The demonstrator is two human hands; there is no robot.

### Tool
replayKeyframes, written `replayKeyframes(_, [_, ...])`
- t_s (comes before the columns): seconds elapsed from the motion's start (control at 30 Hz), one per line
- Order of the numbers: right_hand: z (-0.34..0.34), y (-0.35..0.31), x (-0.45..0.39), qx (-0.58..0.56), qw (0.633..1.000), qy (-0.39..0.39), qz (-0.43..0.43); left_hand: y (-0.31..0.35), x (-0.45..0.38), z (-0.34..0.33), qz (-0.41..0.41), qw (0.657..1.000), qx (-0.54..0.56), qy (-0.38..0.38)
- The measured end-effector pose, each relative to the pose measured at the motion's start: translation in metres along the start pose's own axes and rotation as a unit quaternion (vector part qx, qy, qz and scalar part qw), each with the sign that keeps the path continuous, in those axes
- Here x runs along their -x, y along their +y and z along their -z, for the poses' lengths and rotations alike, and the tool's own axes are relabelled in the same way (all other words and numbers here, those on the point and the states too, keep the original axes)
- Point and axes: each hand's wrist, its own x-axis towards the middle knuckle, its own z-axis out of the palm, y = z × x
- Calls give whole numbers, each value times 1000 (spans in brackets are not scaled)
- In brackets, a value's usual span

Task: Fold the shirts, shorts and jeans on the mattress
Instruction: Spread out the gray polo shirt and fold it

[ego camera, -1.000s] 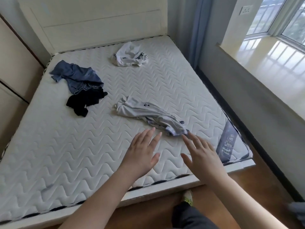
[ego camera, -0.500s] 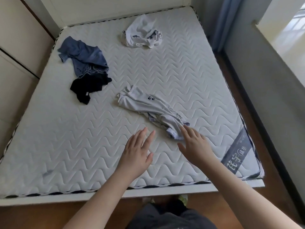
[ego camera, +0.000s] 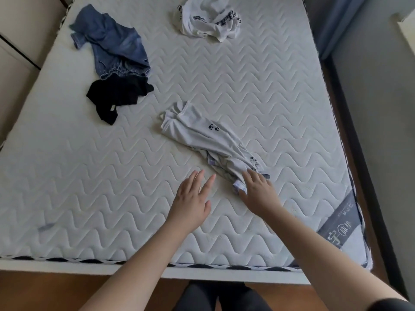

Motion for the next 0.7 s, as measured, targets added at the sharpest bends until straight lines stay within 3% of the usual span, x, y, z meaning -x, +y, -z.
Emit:
replayKeyframes(0.53, [-97,30,-140,68,994,-87,18,-41,-80,-85,-36,999,-6,-6])
replayKeyframes(0.7, [-111,41,-177,37,987,-141,-70,-47,-105,-109,-43,996,-17,-79])
